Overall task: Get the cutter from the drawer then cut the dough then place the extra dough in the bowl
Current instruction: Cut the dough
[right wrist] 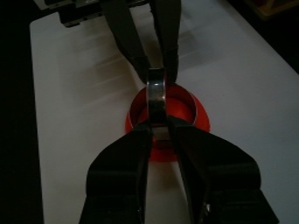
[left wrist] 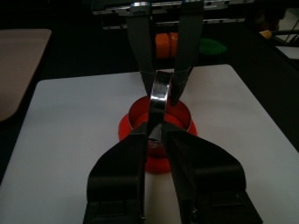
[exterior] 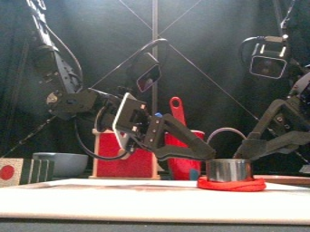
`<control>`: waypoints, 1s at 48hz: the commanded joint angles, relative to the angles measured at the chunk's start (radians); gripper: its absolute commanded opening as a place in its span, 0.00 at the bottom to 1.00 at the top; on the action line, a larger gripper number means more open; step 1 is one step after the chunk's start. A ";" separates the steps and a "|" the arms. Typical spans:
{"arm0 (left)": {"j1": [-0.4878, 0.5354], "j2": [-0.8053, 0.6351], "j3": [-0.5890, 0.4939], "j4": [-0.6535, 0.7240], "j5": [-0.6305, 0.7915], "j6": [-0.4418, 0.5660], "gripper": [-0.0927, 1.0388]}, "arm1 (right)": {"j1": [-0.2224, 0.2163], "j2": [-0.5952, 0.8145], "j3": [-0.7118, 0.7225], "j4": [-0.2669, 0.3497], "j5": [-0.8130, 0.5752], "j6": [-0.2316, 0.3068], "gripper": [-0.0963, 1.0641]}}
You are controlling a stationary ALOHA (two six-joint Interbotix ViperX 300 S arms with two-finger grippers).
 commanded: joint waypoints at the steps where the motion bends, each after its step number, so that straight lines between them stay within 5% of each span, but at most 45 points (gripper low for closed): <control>1: 0.002 -0.006 0.012 0.000 0.028 0.005 0.70 | -0.014 -0.017 -0.005 -0.012 0.017 0.003 0.69; 15: 0.003 -0.052 0.017 0.002 0.028 0.018 0.72 | -0.031 -0.041 -0.003 -0.043 0.014 0.000 0.77; 48: -0.005 -0.098 0.025 0.005 0.028 0.048 0.66 | -0.110 -0.118 -0.015 -0.167 0.015 0.005 0.77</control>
